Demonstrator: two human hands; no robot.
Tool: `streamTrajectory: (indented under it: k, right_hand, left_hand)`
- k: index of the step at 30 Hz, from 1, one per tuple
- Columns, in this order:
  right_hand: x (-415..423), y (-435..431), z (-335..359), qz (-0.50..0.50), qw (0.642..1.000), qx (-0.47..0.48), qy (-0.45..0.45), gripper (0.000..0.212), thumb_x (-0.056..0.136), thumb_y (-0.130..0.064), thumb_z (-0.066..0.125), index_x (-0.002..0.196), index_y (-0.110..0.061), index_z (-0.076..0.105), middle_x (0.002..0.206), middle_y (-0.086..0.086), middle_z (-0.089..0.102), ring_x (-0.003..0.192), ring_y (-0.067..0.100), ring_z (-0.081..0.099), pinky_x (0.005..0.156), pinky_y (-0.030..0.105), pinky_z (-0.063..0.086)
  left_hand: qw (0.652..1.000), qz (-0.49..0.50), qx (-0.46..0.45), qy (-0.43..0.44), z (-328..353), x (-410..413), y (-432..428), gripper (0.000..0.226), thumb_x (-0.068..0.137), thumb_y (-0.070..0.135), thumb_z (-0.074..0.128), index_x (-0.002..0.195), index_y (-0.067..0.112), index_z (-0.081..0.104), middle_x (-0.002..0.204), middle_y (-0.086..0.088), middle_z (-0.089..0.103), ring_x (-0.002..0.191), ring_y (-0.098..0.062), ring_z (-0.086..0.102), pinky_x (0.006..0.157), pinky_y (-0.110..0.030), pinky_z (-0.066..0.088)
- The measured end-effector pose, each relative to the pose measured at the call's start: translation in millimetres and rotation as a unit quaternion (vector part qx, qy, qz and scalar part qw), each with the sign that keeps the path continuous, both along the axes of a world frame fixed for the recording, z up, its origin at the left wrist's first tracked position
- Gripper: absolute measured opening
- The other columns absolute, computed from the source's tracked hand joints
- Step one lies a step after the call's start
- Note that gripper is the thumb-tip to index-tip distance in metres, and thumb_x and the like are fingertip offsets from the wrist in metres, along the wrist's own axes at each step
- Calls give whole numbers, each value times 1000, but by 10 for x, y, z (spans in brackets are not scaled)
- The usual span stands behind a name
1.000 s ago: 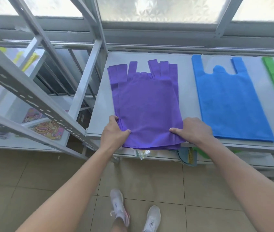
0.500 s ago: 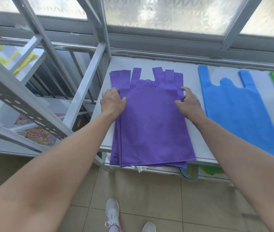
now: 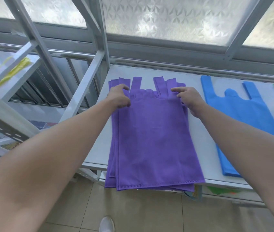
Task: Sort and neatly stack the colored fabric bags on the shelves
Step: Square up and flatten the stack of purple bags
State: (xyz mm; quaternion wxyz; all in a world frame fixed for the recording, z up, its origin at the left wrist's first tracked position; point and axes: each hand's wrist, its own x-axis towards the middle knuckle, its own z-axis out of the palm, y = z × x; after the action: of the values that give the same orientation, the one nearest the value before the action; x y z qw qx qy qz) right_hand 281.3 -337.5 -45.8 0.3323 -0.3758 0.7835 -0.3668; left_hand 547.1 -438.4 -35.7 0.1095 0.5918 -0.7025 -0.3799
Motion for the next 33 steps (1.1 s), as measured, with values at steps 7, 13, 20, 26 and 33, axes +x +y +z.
streamTrajectory:
  k: [7,13,20,26,33]
  right_hand:
    - [76,-192,47,22,997,-66,-27,56,85,4,41,120,-22,77,125,-6,71,125,17,61,112,34,47]
    - [146,-264,39,26,995,-66,-70,58,85,2,41,123,-25,75,128,-8,71,113,13,64,87,22,46]
    - [175,-297,-102,80,993,51,67,69,90,3,34,148,-29,56,140,-3,53,112,15,56,85,25,46]
    - [233,-322,-203,70,977,47,194,60,97,-24,61,153,-17,42,149,14,45,139,33,42,113,45,41]
    - [294,-451,-11,38,961,142,233,30,93,-29,73,81,-10,53,95,7,62,95,29,60,74,34,42]
  left_hand:
    - [985,81,-67,136,-110,58,-54,32,91,11,57,117,19,74,107,10,66,108,-14,62,92,-28,50]
    - [968,99,-177,148,-319,208,-24,23,91,19,61,109,22,75,101,10,70,90,-10,58,92,-28,50]
    - [983,9,-178,44,-528,279,-59,41,91,17,69,132,16,66,135,-8,53,130,-24,49,106,-23,34]
    - [976,95,-194,22,-526,240,-37,55,92,28,72,142,12,54,140,-11,47,136,-31,39,115,-41,35]
    - [977,195,-80,-19,-273,83,-122,53,85,17,80,126,1,50,132,-17,59,125,-34,59,98,-35,48]
